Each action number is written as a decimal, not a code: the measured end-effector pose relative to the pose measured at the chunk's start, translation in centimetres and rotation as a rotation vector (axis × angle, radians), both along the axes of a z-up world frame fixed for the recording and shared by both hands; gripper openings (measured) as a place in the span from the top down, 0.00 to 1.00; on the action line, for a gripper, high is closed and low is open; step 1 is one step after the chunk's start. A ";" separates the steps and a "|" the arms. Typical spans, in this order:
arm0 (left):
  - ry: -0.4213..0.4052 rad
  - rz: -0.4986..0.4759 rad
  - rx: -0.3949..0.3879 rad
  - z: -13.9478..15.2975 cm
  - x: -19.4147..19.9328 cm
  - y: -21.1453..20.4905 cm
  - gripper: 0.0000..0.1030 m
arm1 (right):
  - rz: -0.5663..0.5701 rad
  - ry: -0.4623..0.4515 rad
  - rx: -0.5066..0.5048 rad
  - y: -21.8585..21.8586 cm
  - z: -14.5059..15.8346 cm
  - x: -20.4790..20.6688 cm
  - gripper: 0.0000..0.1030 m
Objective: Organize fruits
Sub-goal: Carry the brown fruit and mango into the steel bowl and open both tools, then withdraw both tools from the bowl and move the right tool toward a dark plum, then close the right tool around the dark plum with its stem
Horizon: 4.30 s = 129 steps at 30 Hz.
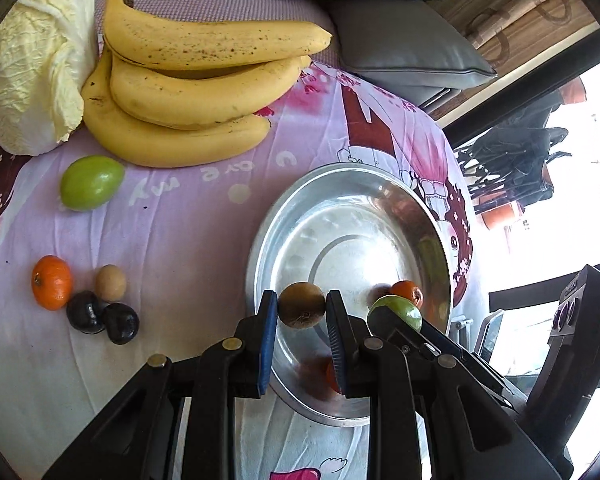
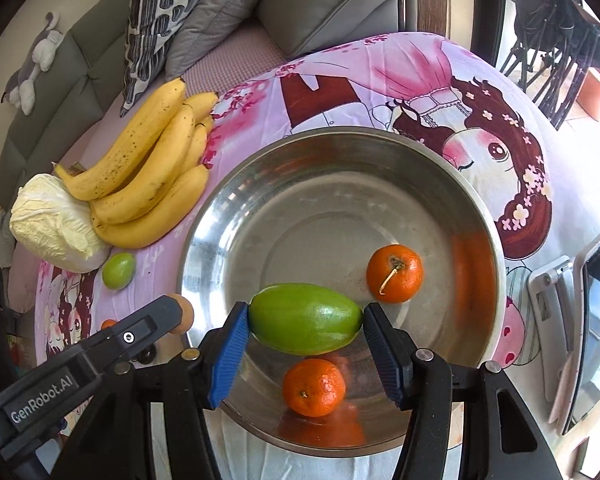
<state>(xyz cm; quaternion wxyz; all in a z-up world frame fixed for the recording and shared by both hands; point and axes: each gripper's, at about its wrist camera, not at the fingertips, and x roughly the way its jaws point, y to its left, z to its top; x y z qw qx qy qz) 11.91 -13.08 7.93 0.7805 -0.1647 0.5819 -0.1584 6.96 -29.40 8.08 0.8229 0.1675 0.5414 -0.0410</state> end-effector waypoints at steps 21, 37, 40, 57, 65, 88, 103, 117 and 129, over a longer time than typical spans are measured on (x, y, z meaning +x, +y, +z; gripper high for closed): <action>0.067 -0.009 0.024 -1.7 0.1 -0.4 0.75 | -0.039 0.031 0.005 -0.5 -0.8 0.1 0.38; 0.014 0.137 0.283 -0.2 -1.7 5.2 0.67 | 0.018 0.048 -0.025 1.2 -0.5 0.1 0.35; 0.023 0.167 0.364 -1.0 -2.4 6.7 0.60 | 0.041 0.047 -0.047 2.1 -0.5 0.1 0.32; 0.002 0.193 0.393 -1.2 -3.6 9.6 0.23 | 0.062 0.032 -0.062 3.0 -0.7 0.4 0.16; -0.015 0.217 0.392 -1.3 -3.5 10.4 0.12 | 0.073 0.010 -0.064 3.3 -0.5 0.4 0.00; -0.041 0.321 0.381 0.0 -6.7 16.3 0.12 | 0.368 -0.091 0.050 12.2 0.4 -1.2 0.00; 0.082 0.329 0.369 -3.6 -6.2 20.5 0.12 | 0.361 0.077 -0.005 16.4 -3.3 -1.4 0.00; 0.114 0.303 0.256 -4.7 -5.6 20.8 0.12 | 0.245 0.096 -0.032 16.4 -5.1 -1.2 0.01; 0.114 0.319 0.235 -4.6 -5.3 21.9 0.12 | 0.212 0.091 -0.049 15.9 -5.8 -0.9 0.35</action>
